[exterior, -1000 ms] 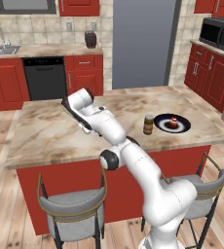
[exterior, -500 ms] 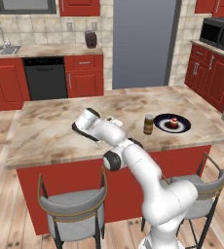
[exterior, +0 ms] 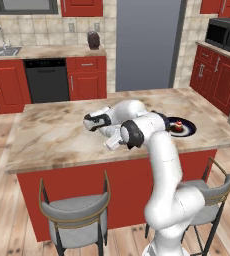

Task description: Take the cinnamon bottle from the cabinet and place it on the dining table, next to the plate with the cupcake. Then take the chocolate from the dining counter and place it on the cupcake plate.

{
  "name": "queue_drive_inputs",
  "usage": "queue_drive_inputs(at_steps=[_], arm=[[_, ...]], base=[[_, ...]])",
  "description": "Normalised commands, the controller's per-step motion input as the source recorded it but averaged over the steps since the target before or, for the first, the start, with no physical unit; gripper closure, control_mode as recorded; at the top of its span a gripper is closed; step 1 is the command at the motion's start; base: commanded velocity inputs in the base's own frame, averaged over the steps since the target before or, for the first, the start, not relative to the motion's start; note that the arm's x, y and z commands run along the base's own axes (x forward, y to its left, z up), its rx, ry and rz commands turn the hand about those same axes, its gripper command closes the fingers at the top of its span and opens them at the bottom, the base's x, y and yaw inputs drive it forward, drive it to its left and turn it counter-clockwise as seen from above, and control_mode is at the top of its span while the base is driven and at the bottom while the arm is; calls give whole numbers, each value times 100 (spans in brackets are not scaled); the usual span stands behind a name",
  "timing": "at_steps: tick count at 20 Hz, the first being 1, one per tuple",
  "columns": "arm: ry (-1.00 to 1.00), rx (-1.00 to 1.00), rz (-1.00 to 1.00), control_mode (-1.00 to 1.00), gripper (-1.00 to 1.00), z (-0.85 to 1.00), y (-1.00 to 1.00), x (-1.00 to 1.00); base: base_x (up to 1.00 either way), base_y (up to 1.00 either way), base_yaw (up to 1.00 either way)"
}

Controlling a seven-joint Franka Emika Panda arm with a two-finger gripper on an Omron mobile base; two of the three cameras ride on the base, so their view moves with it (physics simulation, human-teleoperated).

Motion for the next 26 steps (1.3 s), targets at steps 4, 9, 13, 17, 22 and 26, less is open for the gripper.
queue_drive_inputs(at_steps=[4,9,13,17,22,26], arm=[[-12,0,2,-100,100,100,-40,-100],[-46,11,1,-100,100,97,-83,-100],[-58,19,4,-100,100,99,-99,-81],[-51,21,5,-100,100,100,-100,-68],[-35,23,18,-100,100,59,-100,-31],[-13,14,34,-100,100,-13,-99,14]], base=[[0,0,0],[0,0,0],[0,0,0],[0,0,0],[0,0,0],[0,0,0]])
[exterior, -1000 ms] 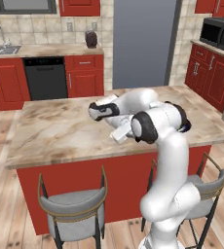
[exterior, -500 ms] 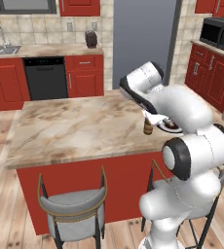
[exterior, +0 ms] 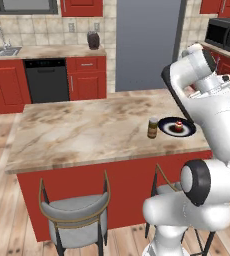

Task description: Take the cinnamon bottle from the cabinet and place it on the dining table, next to the plate with the cupcake. Then take the chocolate from the dining counter and place it on the cupcake plate.

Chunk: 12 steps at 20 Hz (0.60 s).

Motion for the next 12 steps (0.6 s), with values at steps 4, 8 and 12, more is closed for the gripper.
queue_drive_inputs(at_steps=[4,8,12], arm=[[-17,9,46,-100,100,-37,-75,38],[-20,9,53,-100,100,-58,-37,56],[-26,16,55,-100,100,-57,-2,69]], base=[[0,0,0],[0,0,0],[0,0,0]])
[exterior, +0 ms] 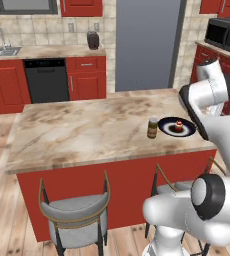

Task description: Take the cinnamon bottle from the cabinet and place it on the dining table, next to the plate with the cupcake. Then take the chocolate from the dining counter and place it on the cupcake plate.

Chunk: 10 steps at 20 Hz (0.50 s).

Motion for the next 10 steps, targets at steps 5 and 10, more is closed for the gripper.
queue_drive_inputs(at_steps=[5,10], arm=[[-11,25,39,-100,100,-13,-3,76],[-1,8,22,-100,100,-35,0,83]], base=[[0,0,0],[0,0,0]])
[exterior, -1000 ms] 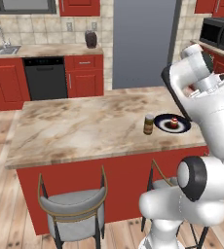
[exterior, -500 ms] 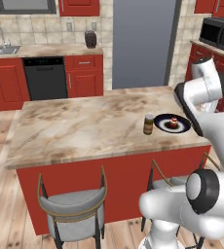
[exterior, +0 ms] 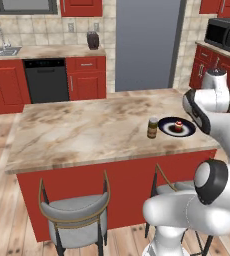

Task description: Take the cinnamon bottle from the cabinet and place it on the dining table, next to the plate with the cupcake. Then take the chocolate from the dining counter and place it on the cupcake plate.

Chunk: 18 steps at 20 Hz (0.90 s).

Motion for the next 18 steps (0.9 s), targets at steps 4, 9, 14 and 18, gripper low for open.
queue_drive_inputs(at_steps=[4,9,14,18], arm=[[0,0,10,-100,100,-47,0,69],[2,0,11,-100,100,-49,0,78],[1,4,14,-100,100,-30,-12,77],[0,5,15,-100,100,-21,-16,55]], base=[[0,0,0],[0,0,0],[0,0,0],[0,0,0]])
